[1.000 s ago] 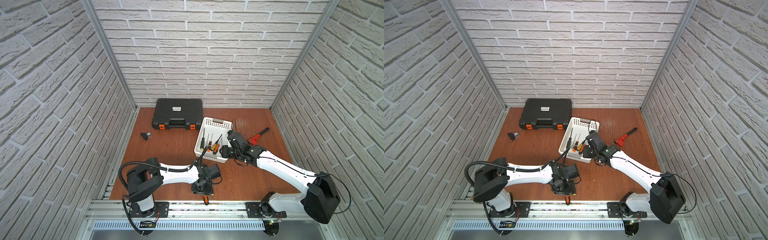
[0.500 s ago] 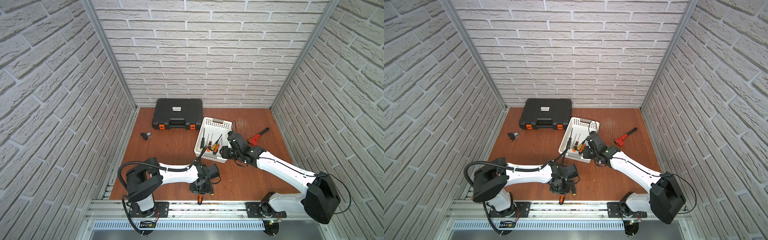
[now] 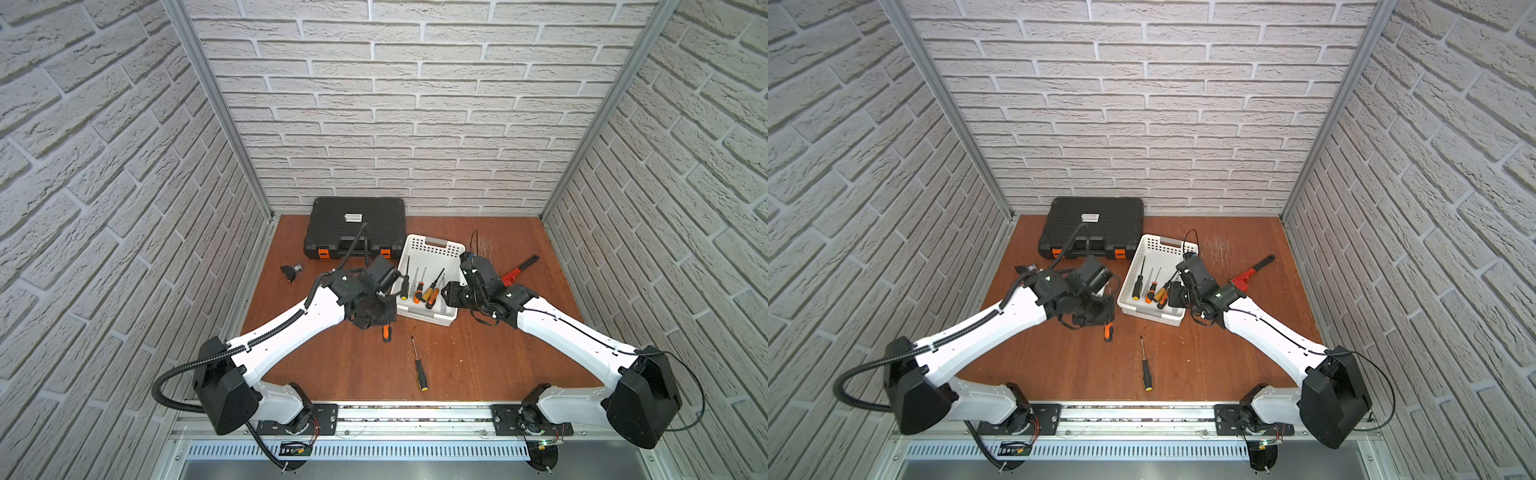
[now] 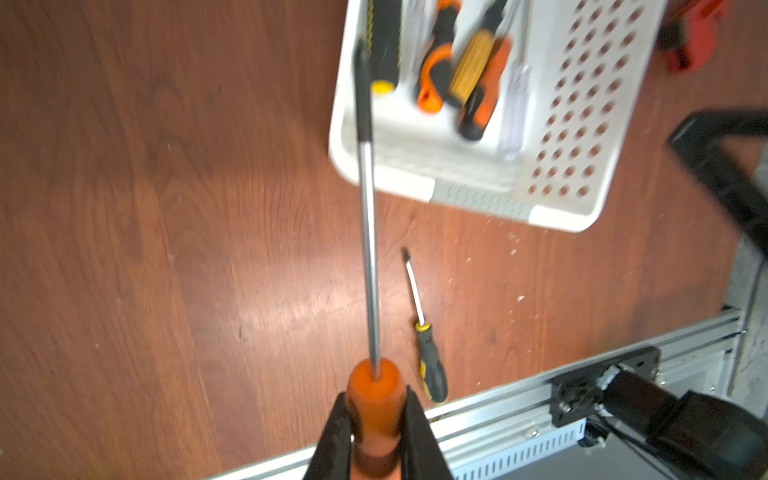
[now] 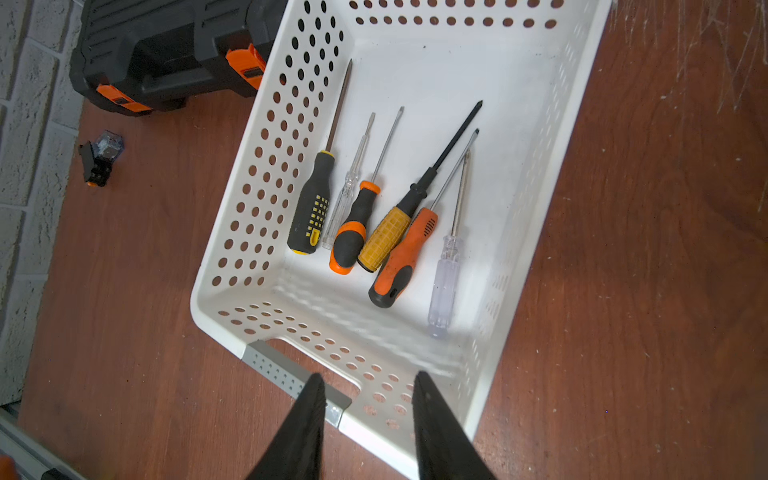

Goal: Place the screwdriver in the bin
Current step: 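Grasp the orange-handled screwdriver with the left gripper and lift it, then carry the orange-handled screwdriver into the basket and open the left gripper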

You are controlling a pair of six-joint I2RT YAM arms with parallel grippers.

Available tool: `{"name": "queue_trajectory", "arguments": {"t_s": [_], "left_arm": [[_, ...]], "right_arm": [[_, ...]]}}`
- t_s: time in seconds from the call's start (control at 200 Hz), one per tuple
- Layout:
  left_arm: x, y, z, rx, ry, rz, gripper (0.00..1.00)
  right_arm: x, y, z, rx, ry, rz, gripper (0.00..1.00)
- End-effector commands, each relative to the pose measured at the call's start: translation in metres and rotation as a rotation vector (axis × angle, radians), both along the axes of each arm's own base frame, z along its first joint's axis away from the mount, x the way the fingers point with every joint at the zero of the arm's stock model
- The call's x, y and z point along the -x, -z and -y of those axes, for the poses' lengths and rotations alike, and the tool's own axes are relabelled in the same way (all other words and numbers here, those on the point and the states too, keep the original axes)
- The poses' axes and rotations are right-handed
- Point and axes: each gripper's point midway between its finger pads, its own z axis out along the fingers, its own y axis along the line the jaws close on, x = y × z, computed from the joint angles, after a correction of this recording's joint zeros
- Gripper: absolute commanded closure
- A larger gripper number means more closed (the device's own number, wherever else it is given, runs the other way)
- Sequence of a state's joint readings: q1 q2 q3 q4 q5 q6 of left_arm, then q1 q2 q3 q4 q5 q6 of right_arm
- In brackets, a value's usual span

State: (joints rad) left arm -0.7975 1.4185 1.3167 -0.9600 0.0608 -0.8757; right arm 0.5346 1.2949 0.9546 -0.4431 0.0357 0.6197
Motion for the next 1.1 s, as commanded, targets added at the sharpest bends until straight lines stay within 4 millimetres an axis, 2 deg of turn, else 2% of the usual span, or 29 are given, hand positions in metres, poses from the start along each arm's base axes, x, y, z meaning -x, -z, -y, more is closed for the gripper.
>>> {"name": "queue_trajectory", "arguments": {"t_s": [0.0,0.105,0.185,0.23,0.31,0.445,0.53,0.63,0.825,1.095], "left_arm": [[-0.037,-0.013,0.02,-0.024,0.142,0.074,0.95],[-0.079,-0.02,0.052,0.038,0.187,0.102,0.94],[-0.113,-0.018,0.077,0.075,0.21,0.119,0.93],[-0.128,-0.014,0.092,0.087,0.227,0.129,0.93],[-0.141,-0.001,0.122,0.126,0.271,0.098,0.93],[-0.143,0.029,0.158,0.113,0.346,0.052,0.93],[-0.142,0.052,0.172,0.11,0.356,0.009,0.93],[-0.14,0.07,0.186,0.109,0.367,-0.007,0.93],[-0.135,0.098,0.2,0.086,0.366,-0.047,0.92],[-0.134,0.116,0.2,0.047,0.348,-0.054,0.9]], "right_arm": [[0.0,-0.024,0.003,-0.008,-0.013,0.047,0.63],[0.008,-0.033,0.013,0.006,-0.002,0.061,0.63],[0.017,-0.043,0.024,0.018,0.021,0.085,0.63],[0.022,-0.048,0.03,0.02,0.035,0.097,0.61],[0.031,-0.058,0.04,0.023,0.05,0.116,0.6],[0.043,-0.068,0.054,0.045,0.071,0.135,0.6],[0.046,-0.066,0.058,0.048,0.08,0.139,0.59],[0.048,-0.061,0.057,0.045,0.081,0.126,0.59],[0.047,-0.055,0.05,0.025,0.058,0.103,0.59],[0.045,-0.049,0.046,0.014,0.056,0.086,0.59]]}}
